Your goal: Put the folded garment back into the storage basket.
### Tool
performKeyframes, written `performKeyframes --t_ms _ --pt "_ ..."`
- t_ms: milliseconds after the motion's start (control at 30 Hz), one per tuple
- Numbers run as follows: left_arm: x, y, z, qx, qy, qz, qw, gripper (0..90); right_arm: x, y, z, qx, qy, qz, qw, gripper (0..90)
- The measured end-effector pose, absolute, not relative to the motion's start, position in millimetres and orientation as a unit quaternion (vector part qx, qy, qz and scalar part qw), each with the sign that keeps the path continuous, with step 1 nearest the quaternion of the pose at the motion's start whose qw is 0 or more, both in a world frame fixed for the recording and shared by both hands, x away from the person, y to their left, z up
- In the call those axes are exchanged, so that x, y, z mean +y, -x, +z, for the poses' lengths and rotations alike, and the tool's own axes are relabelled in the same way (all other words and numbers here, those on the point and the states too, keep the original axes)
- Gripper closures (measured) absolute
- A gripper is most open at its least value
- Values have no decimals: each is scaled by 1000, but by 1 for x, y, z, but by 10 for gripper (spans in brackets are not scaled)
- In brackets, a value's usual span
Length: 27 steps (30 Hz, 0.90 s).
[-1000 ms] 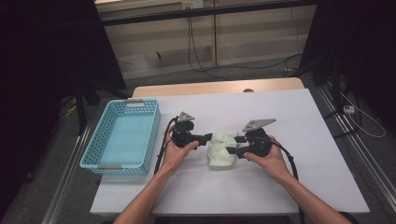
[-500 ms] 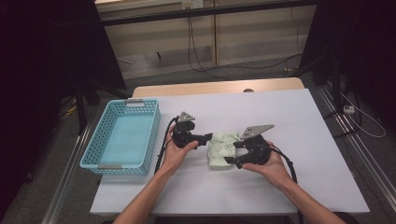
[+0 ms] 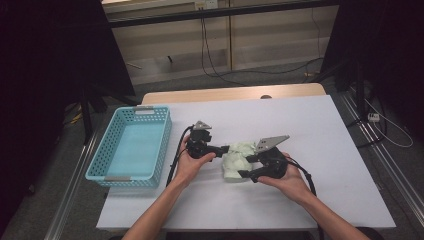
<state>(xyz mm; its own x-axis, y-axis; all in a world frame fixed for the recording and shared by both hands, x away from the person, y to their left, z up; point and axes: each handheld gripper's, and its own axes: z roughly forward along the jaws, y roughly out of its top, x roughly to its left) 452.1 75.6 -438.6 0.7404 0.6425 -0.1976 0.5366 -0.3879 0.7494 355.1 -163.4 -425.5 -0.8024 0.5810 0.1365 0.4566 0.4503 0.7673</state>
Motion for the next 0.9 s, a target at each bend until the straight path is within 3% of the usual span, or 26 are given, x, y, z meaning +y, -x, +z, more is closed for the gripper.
performKeyframes --t_ms 100,433,900 --pt "75 -453 -441 355 -834 55 418 150 -162 -358 -425 852 -305 420 72 426" --pt "70 -455 -438 372 -818 30 438 339 -159 -351 -432 863 -286 409 74 495" --pt "56 -461 -450 374 -828 11 418 435 -150 -351 -449 886 -274 367 74 530"
